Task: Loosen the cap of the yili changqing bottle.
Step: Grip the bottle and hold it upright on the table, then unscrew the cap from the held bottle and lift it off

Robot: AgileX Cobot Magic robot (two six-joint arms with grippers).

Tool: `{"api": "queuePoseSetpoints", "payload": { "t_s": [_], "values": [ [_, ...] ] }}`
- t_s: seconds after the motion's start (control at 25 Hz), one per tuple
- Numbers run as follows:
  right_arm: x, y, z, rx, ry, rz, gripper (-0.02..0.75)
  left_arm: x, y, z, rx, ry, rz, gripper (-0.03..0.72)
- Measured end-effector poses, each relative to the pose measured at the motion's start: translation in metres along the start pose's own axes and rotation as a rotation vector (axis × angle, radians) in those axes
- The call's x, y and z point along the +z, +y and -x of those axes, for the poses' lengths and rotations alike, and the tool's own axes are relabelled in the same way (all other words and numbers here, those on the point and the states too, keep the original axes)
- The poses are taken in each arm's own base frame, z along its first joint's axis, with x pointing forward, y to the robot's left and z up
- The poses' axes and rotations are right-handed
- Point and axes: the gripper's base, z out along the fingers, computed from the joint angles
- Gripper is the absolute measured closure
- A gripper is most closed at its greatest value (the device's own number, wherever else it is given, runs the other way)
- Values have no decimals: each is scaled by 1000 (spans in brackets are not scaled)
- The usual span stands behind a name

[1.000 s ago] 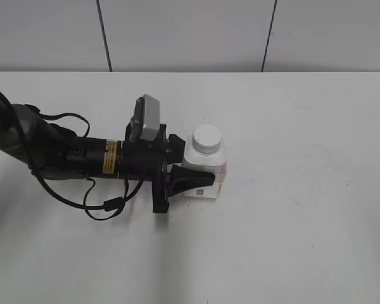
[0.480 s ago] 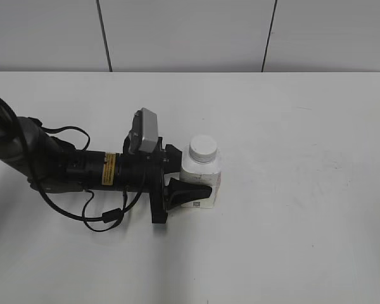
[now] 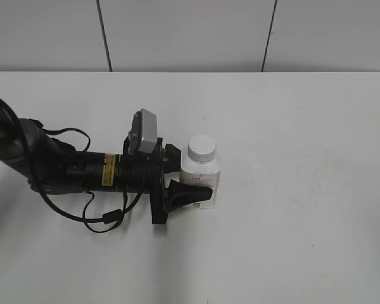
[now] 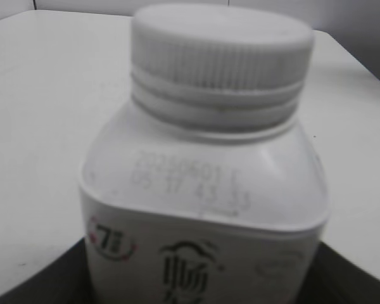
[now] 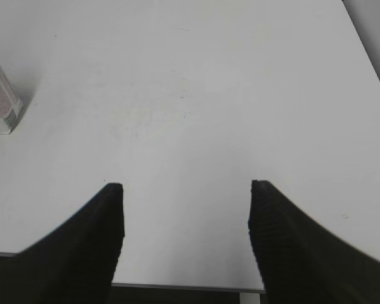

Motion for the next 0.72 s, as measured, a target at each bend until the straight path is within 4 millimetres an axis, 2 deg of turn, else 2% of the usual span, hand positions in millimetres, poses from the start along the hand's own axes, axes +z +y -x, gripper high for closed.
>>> {"api": "queuePoseSetpoints", "payload": {
  "t_s": [0.72],
  "values": [
    [0,0,0,0,0,0,243,0,0,0,1,0,0,256]
  ]
}}
